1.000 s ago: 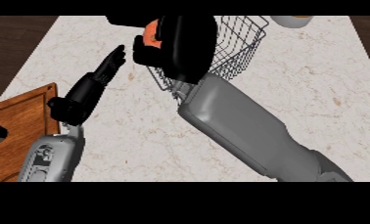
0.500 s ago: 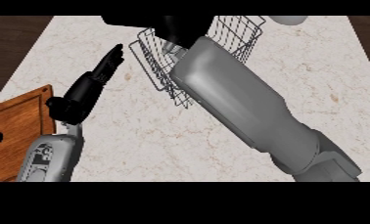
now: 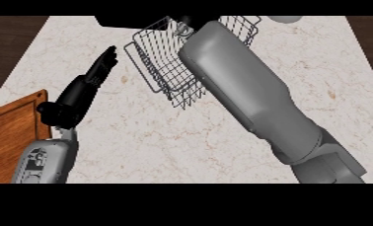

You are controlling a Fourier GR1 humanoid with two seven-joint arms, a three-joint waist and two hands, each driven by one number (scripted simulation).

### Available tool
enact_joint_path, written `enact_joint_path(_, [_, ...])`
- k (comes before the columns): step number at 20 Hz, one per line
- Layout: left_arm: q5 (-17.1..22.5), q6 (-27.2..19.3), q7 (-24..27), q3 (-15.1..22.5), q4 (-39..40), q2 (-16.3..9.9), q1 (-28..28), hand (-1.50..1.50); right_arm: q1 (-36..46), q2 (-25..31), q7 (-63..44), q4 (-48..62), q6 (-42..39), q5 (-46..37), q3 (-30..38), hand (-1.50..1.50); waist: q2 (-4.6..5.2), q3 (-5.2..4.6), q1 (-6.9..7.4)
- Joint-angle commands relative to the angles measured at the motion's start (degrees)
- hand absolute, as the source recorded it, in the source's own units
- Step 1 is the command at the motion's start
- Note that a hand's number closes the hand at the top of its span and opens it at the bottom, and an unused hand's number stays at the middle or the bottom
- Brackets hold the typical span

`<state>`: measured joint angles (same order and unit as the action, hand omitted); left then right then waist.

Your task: Pick the squash from the placemat and place it in the basket

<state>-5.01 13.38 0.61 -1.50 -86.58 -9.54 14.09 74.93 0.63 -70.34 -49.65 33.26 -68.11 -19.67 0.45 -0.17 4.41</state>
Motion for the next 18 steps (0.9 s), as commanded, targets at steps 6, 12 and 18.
enact_joint_path(6, [0.71, 0.01, -0.14, -1.09, -0.58, -0.27, -1.54, 0.0, -6.23, -0.6, -7.6, 5.02, 13.57, 0.67, 0.24, 1.5, 0.11, 0.11, -1.64])
enact_joint_path(12, [-0.74, -1.46, -3.02, 0.95, -3.62, 1.37, -1.73, 0.0, -6.97, -0.6, -7.6, 7.59, 14.73, -3.59, -0.88, 1.5, -0.32, 0.15, -2.58])
enact_joint_path(18, [-0.88, -1.77, -1.29, -0.78, -2.05, 0.33, -1.62, 0.0, -7.24, -0.6, -6.66, 8.75, 24.03, -8.04, 5.68, 1.5, -0.11, 0.17, -3.25])
